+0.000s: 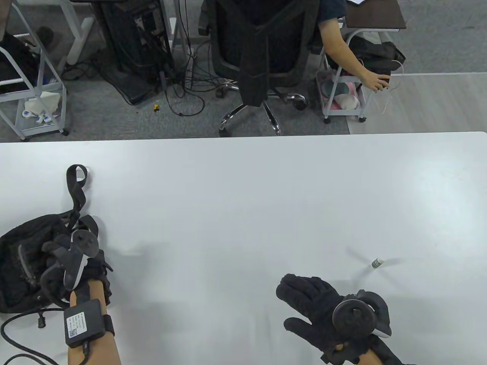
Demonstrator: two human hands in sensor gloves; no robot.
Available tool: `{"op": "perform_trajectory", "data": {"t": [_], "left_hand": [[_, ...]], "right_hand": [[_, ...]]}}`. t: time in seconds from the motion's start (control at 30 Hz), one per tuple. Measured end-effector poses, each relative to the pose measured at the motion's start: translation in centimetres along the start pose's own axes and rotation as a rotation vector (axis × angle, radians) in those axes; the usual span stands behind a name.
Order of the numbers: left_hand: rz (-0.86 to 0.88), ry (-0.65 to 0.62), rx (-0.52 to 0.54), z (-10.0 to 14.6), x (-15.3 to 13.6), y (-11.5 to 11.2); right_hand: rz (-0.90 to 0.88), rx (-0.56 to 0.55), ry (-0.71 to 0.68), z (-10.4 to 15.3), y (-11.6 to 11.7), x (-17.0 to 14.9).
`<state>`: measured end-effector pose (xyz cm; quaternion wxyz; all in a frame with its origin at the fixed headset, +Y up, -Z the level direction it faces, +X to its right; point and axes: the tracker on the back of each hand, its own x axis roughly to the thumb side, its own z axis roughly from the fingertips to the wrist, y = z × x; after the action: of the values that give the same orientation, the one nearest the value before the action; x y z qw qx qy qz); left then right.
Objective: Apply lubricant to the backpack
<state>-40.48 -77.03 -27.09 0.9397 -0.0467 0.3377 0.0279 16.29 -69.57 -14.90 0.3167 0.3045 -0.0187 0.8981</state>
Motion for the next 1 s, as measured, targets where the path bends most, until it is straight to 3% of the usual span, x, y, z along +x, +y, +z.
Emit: {"op": "perform_trajectory", "data": {"t": [0.3,0.43,0.57,0.73,1.0], "left_hand": [[-0.104,-0.033,0.133,-0.1,-0.3,0.9],[0.115,-0.043,0.217,0.5,-2.1,1.5],[0.216,-0.085,0.32,1.7,-2.4,4.4],[0.45,-0.232,0.458,5.0,0.0,9.5],[0.659,-0.615,0.527,12.3,8.4,11.9]], "right_hand": [[-0.012,0.013,0.004,-0.1,0.1,-0.2],[-0.007,-0.011,-0.005,0.1,-0.3,0.0],[-0.005,-0.021,-0.009,0.2,-0.5,0.1],[0.016,-0.041,-0.01,0.4,-0.8,0.2],[0.029,-0.123,-0.026,1.2,-2.6,0.4]]}}
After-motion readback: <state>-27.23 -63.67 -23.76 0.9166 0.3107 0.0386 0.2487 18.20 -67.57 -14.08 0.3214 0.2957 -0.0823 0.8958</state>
